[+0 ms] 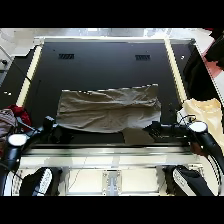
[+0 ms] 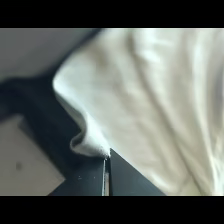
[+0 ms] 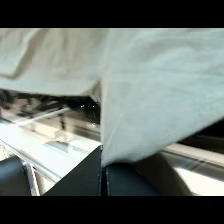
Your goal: Fold the shirts.
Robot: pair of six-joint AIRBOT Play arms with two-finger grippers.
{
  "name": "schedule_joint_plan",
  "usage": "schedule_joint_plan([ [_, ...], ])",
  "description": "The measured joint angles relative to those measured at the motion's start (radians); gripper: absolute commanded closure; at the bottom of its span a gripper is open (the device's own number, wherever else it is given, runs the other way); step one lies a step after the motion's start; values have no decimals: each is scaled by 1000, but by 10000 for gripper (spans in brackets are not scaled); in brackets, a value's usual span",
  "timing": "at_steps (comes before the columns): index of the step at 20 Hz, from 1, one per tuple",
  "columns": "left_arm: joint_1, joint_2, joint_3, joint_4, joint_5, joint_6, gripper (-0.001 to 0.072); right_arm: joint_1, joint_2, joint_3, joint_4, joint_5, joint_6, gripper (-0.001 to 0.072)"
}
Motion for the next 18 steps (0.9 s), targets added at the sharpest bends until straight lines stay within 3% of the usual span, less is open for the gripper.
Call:
schedule_joint_plan([
  [4,0,107,106,88,-122,56,704,0,132,35,-77,56,92,701],
  [7,-3,80,191,114,-146,118,704,5,152,62,-94,-13,126,701],
  [11,-21,-126,359,127,-127,217,704,31,23,166,-107,-164,104,701],
  [18,-161,-618,756,162,-89,325,704,73,-417,542,-144,-289,40,701],
])
